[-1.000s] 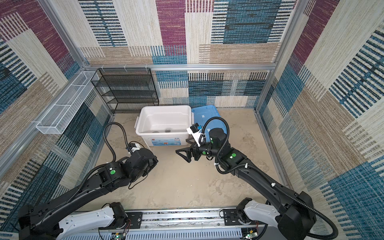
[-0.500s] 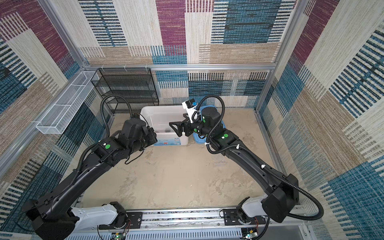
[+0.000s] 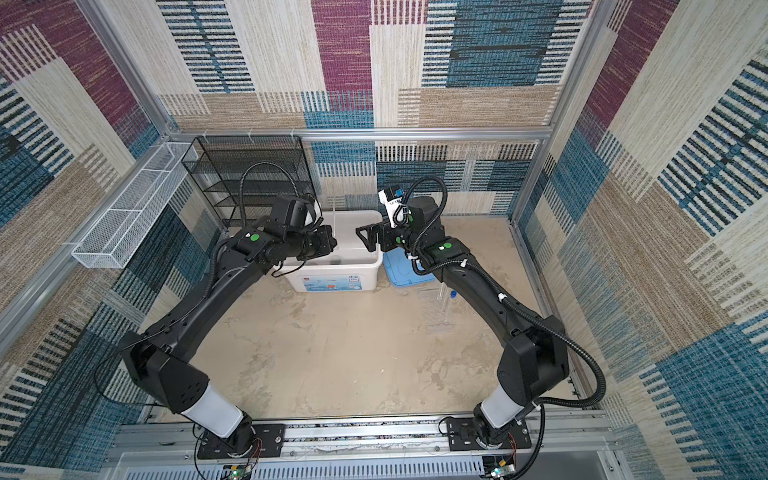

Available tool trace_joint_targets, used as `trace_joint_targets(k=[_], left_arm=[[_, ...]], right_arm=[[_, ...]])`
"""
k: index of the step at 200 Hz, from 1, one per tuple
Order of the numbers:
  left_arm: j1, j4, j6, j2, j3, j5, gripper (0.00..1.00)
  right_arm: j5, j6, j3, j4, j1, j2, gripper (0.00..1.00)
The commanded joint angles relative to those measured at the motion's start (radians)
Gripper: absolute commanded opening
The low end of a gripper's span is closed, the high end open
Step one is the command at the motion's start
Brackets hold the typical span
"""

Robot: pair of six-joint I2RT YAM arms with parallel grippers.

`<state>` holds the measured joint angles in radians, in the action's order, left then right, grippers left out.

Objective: Organize the chemistry lab equipment
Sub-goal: 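Lift the dropper and carry it over the bin with the left gripper, then lower the dropper into the bin and open the left gripper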

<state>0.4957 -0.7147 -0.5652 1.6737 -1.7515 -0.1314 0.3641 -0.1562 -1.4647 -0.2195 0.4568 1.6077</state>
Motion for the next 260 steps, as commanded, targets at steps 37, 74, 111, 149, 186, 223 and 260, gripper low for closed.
trace_joint_targets(k=[37, 74, 111, 149, 186, 223, 260], left_arm=[[-0.008, -0.097, 0.088, 0.244, -0.205, -0.039, 0.00], [-0.012, -0.087, 0.077, 0.376, -0.268, -0.059, 0.00], [-0.005, -0.151, 0.093, 0.508, -0.386, -0.074, 0.00], [-0.005, -0.152, 0.083, 0.582, -0.419, -0.093, 0.00], [-0.004, -0.155, 0.059, 0.647, -0.450, -0.135, 0.00], [-0.003, -0.156, 0.058, 0.690, -0.457, -0.152, 0.00], [-0.003, -0.154, 0.063, 0.704, -0.443, -0.119, 0.00]], right_arm=[[-0.062, 0.015, 0.010, -0.008, -0.007, 0.036, 1.00], [-0.117, 0.035, 0.000, -0.025, -0.010, 0.056, 1.00], [-0.156, 0.060, 0.019, -0.011, -0.011, 0.040, 0.98], [-0.226, 0.100, 0.062, 0.016, -0.012, 0.015, 0.98], [-0.189, 0.116, 0.102, 0.041, -0.011, 0.007, 0.98], [-0.197, 0.126, 0.110, 0.042, -0.010, 0.011, 0.98], [-0.229, 0.152, 0.108, 0.029, -0.007, 0.011, 0.98]])
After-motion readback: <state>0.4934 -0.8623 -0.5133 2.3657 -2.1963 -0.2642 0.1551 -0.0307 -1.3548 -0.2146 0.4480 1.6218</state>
